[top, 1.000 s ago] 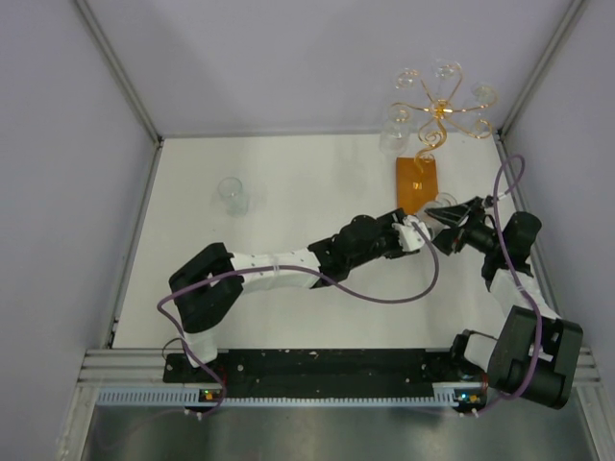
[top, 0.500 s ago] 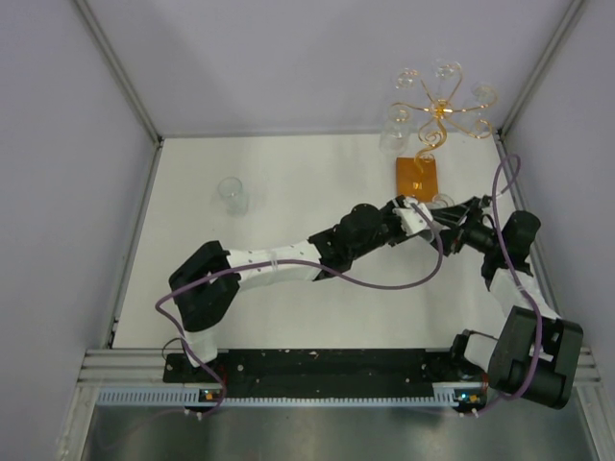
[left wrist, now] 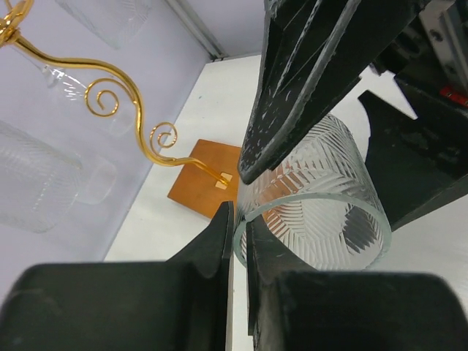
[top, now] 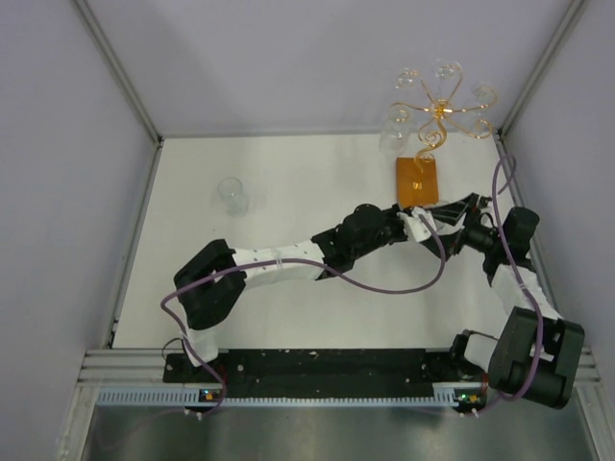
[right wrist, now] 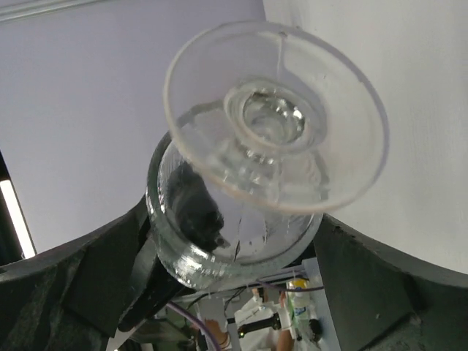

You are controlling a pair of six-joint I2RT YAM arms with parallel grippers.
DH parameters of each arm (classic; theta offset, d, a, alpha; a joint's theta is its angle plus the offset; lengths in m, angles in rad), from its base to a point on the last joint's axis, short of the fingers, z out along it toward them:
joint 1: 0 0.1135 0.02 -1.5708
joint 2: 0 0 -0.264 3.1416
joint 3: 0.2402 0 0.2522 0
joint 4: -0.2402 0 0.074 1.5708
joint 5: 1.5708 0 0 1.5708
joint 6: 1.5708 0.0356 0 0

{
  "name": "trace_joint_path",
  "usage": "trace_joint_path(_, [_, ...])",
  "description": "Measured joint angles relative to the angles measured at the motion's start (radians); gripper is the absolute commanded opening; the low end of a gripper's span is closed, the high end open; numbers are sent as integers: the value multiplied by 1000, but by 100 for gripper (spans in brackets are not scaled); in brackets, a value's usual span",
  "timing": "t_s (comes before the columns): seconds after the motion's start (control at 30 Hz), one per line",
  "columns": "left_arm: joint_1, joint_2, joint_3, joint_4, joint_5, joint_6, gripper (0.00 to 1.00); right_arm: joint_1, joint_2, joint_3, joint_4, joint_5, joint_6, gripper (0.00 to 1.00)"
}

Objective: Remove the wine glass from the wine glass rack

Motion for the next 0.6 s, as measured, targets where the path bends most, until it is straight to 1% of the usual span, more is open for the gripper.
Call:
trace_joint_path(0.13, [26, -1, 3, -21, -1, 56, 0, -14, 0, 69, -167, 0, -135, 99])
trace_joint_path(0.23, [72, -21, 5, -118, 19, 72, 0, -41, -4, 97, -265, 5, -222, 99])
trace_joint_path(0.37, [194, -121, 4, -381, 110, 91, 0, -70, -29, 145, -468, 26, -401, 99])
trace_joint_path(0.47, [305, -232, 11, -616, 160, 133, 0, -74, -51, 200, -602, 61, -552, 99])
trace_joint_path(0.53, [369, -271, 50, -770, 173, 161, 0, -74, -86, 233, -670, 94, -647, 99])
trace_joint_path(0.57, [401, -274, 98, -871, 181, 175, 0, -74, -108, 246, -699, 112, -689, 99])
trace_joint_path(0.6, [422, -268, 136, -936, 182, 181, 0, -74, -126, 255, -715, 122, -715, 99])
